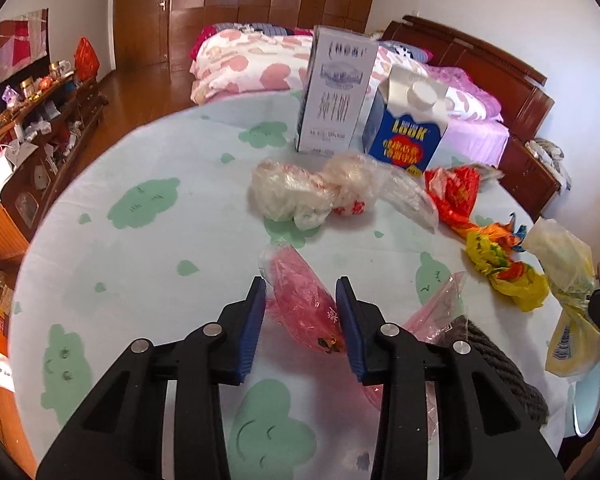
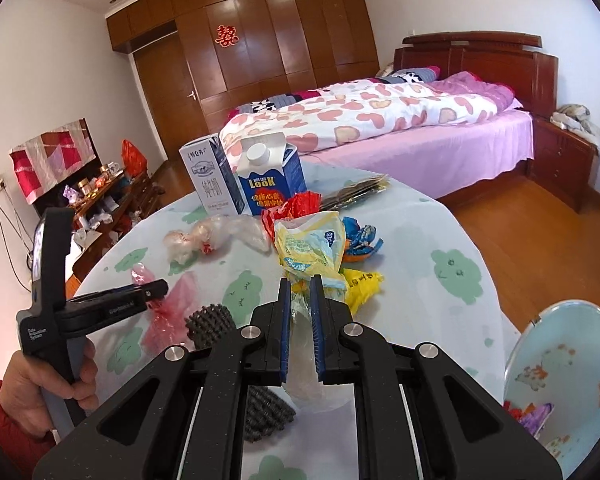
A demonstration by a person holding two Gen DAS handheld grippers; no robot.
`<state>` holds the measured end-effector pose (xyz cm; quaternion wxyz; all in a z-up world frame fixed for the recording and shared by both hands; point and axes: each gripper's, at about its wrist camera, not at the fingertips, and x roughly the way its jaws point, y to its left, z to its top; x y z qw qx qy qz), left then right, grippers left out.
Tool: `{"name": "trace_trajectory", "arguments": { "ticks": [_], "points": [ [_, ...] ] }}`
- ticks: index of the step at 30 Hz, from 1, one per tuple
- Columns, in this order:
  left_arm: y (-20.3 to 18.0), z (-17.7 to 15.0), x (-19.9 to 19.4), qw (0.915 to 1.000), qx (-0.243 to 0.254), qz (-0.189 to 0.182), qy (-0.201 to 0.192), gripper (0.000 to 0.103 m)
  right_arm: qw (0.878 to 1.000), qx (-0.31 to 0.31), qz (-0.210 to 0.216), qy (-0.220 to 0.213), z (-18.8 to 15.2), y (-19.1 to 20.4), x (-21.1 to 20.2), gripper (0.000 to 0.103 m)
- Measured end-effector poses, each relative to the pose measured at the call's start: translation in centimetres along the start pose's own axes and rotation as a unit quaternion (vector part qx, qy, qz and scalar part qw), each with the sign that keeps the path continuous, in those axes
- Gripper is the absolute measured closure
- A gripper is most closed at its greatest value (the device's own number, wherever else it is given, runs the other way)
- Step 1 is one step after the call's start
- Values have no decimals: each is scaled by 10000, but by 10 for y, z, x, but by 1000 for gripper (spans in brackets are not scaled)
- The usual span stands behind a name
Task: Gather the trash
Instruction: 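Grasp the yellow plastic bag with the right gripper while the left gripper grasps the pink bag, then carry both bags over the blue bucket and open both grippers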
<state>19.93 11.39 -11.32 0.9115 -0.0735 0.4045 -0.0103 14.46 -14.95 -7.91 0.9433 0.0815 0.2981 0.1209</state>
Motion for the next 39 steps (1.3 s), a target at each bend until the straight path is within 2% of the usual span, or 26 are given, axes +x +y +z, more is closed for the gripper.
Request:
{"name": "trace_trajectory", "arguments": {
  "ticks": [4, 11, 22, 39],
  "points": [
    [3, 1, -28, 9993, 48, 168, -326, 67, 9999, -16, -16, -163, -3, 1, -13, 92],
    [-6, -4, -62, 9970, 364, 300, -610, 67, 9995, 2, -50, -309, -9, 1, -34, 92],
    [-51, -27, -86, 9952, 740, -47, -636, 67, 9988, -37, -203, -452, -22, -4, -74, 92],
    [-116, -50, -115, 9872, 1376, -257, -762, 66, 9960, 55, -654, -605, -42, -34, -127, 92]
  ]
}}
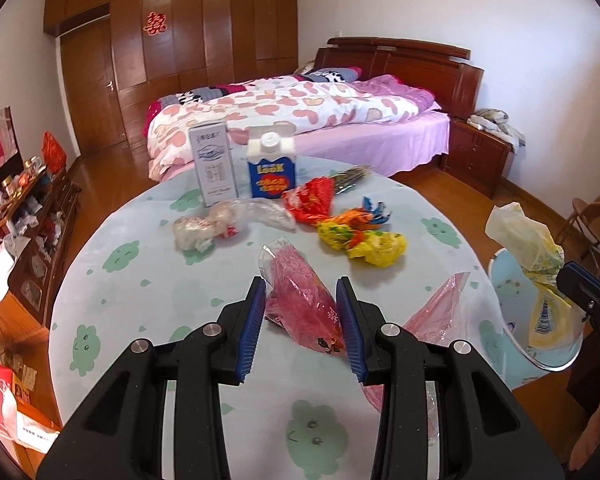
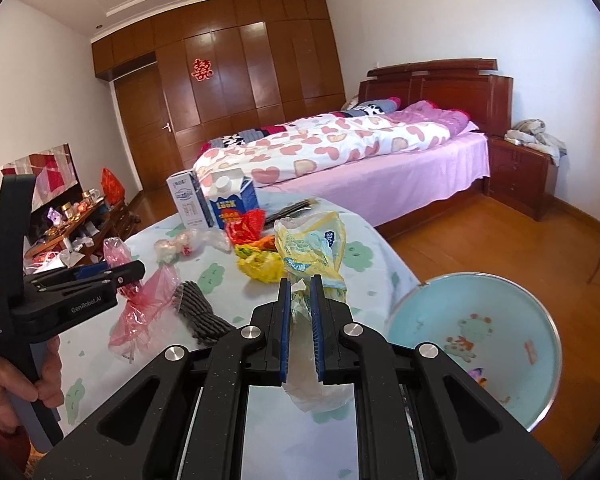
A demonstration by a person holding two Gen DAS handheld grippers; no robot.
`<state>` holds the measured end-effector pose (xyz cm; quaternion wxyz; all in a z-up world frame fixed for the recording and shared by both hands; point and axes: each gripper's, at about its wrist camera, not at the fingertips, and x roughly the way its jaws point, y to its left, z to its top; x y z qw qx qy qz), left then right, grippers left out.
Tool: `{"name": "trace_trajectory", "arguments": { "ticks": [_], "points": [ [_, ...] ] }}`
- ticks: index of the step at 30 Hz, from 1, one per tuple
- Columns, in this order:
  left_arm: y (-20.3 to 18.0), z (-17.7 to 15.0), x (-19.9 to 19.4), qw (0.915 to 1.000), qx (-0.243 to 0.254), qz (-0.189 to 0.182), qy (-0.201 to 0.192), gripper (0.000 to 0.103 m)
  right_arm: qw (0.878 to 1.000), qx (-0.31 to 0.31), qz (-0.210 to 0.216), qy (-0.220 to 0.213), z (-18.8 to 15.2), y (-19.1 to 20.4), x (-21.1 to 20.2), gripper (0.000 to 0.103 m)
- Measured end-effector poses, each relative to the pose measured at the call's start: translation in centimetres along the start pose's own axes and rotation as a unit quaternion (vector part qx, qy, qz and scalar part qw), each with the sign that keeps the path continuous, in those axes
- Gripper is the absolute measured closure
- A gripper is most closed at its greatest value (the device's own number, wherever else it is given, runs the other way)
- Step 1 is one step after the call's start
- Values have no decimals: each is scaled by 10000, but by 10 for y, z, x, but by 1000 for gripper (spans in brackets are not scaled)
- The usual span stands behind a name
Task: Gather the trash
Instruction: 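Carry both bags over the blue bucket and open both grippers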
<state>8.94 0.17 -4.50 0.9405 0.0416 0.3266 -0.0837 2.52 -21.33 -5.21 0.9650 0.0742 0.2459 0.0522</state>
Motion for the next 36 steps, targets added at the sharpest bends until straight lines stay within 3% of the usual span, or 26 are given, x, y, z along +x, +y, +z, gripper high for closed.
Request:
{"name": "trace_trajectory", "arguments": {
  "ticks": [20, 36],
  "points": [
    [-65, 8, -12, 9976, 474, -500, -32, 66, 9979, 99, -607, -179, -7, -44, -39, 92],
    [-132, 17, -3, 9922, 828, -929, -44, 66, 9890, 730, -1273, -197, -19, -108, -49, 92]
  ]
}}
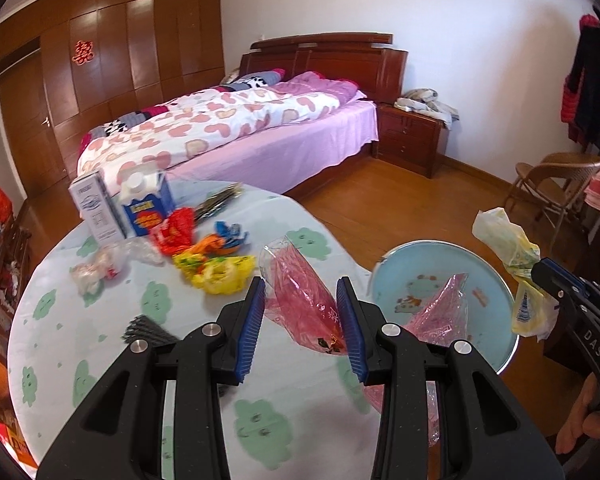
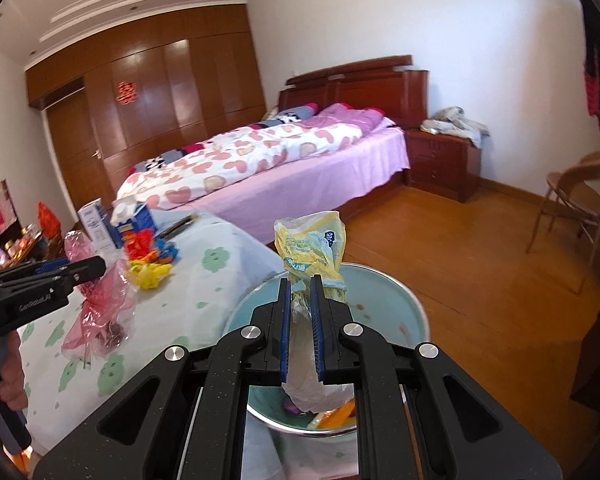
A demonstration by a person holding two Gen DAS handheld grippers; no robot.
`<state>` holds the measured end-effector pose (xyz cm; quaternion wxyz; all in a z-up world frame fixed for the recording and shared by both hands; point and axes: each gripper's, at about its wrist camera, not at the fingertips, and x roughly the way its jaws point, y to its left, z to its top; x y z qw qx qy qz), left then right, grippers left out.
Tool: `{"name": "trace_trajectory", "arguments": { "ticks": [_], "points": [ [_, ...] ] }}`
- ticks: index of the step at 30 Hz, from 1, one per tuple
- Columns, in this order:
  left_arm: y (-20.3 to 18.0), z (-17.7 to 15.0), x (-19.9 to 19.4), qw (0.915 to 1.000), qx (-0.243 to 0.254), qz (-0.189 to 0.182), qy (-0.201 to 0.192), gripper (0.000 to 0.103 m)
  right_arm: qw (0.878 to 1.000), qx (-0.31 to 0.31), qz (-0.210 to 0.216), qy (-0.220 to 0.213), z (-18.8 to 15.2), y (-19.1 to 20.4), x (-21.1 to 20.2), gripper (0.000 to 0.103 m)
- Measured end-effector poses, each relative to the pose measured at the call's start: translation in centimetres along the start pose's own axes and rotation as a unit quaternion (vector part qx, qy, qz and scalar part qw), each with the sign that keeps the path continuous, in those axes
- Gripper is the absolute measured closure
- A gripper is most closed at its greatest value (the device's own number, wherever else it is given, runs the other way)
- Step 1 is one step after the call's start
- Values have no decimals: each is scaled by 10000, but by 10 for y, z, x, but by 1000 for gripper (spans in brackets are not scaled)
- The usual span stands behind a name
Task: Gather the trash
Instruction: 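Carry both bags over the blue bucket and open both grippers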
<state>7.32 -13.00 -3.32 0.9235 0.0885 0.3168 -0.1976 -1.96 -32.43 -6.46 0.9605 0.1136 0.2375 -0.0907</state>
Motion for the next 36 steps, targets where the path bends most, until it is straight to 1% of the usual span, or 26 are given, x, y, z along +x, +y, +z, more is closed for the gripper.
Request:
{"name": "trace_trajectory", "arguments": {
  "ticks": [2, 10, 19, 25, 30, 36],
  "points": [
    [-9, 2, 5, 10000, 47, -37, 23, 66, 9999, 62, -115, 12, -1, -6, 2, 92],
    [-52, 6, 26, 9991, 342, -201, 135, 66, 9987, 326, -335, 198, -7, -35, 15, 92],
    [-84, -1, 57, 9973, 512, -278, 439, 66, 9964, 594, -371, 482, -19, -52, 31, 92],
    [-96, -4, 72, 9965, 562, -250, 561, 65, 9957, 673, -317, 549, -22, -53, 43, 92],
    [-97, -5, 86, 9961, 488, -189, 704, 65, 9961, 657, -259, 536, -23, -49, 49, 92],
    [-100, -3, 96, 9960, 470, -135, 743, 63, 9957, 720, -142, 569, -21, -48, 58, 92]
  ]
}}
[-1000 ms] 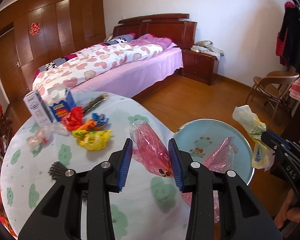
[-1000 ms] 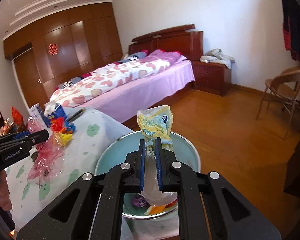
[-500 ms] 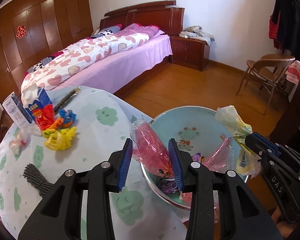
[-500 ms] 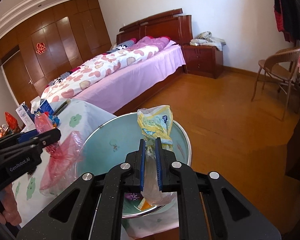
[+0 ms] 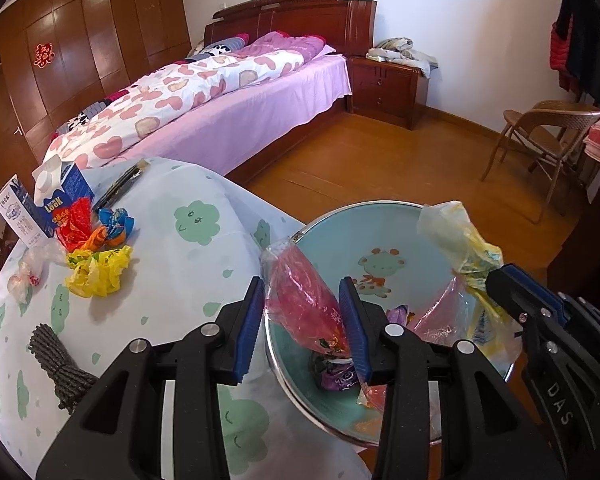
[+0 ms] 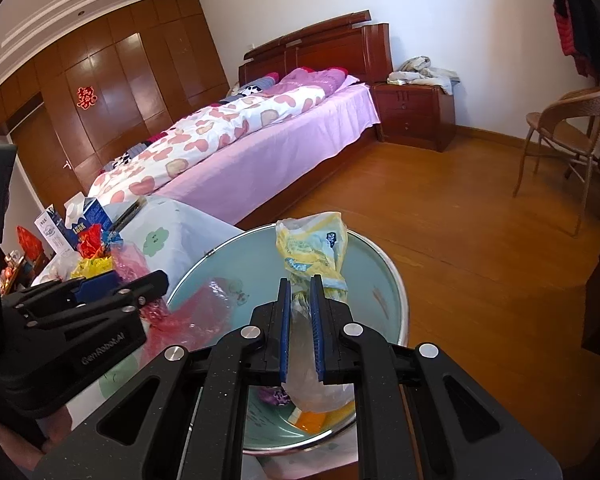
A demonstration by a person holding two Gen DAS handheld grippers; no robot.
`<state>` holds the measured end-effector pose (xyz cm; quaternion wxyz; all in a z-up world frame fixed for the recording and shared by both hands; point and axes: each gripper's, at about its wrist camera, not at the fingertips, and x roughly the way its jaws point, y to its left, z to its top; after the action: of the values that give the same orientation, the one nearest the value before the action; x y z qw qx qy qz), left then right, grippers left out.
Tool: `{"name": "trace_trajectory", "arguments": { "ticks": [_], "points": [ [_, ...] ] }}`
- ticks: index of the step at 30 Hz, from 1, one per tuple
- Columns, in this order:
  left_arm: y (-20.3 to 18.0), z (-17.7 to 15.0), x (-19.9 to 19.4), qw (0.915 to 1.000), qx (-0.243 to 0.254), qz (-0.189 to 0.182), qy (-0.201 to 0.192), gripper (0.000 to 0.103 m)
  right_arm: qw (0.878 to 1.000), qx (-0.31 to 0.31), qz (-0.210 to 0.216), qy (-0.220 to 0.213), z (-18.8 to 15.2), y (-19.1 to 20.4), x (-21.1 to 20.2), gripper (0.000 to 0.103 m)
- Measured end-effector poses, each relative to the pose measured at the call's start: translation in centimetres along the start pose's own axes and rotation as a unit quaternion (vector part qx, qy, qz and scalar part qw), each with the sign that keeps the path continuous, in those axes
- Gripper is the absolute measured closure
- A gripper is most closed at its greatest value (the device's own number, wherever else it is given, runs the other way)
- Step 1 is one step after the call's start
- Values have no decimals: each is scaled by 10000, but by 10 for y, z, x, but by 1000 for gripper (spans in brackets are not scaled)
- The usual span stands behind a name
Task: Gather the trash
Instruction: 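Carry both bags over the blue bucket and open both grippers, then move both tools back over the table toward the black rope bundle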
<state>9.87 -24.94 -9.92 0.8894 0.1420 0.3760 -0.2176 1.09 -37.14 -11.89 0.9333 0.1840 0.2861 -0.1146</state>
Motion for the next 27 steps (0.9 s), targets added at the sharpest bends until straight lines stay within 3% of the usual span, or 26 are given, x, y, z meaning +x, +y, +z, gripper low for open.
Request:
{"name": "trace_trajectory", "arguments": {
  "ticks": [4, 6, 10, 12, 14, 18, 19, 20, 22, 27],
  "points": [
    [0, 0, 5, 10000, -30, 15, 43, 63, 9999, 32, 122, -17, 4, 1, -1, 92],
    [1, -1, 5, 10000, -41, 36, 35, 53, 9999, 42, 141, -26, 5, 2, -1, 92],
    [8, 0, -2, 9999, -105, 96, -62, 44, 9999, 81, 147, 0, 6, 3, 2, 92],
    [13, -1, -8, 9997, -141, 153, -132, 30, 9998, 113, 168, 44, 6, 4, 4, 92],
    [18, -1, -13, 9995, -186, 185, -195, 23, 9997, 126, 206, 100, 5, 4, 7, 92],
    [25, -2, -19, 9993, -225, 212, -208, 20, 9993, 142, 276, 200, 6, 4, 10, 91],
    [28, -2, -20, 9992, -252, 237, -215, 20, 9993, 155, 282, 207, 6, 3, 11, 89],
    [31, -2, -22, 9990, -281, 259, -227, 18, 9993, 213, 239, 180, 6, 2, 10, 70],
    [38, -4, -28, 9986, -337, 310, -271, 17, 9994, 256, 198, 90, 4, 4, 6, 53],
    [56, -11, -38, 9975, -401, 470, -331, 13, 9997, 152, 112, -129, 6, 14, -5, 52]
  ]
}}
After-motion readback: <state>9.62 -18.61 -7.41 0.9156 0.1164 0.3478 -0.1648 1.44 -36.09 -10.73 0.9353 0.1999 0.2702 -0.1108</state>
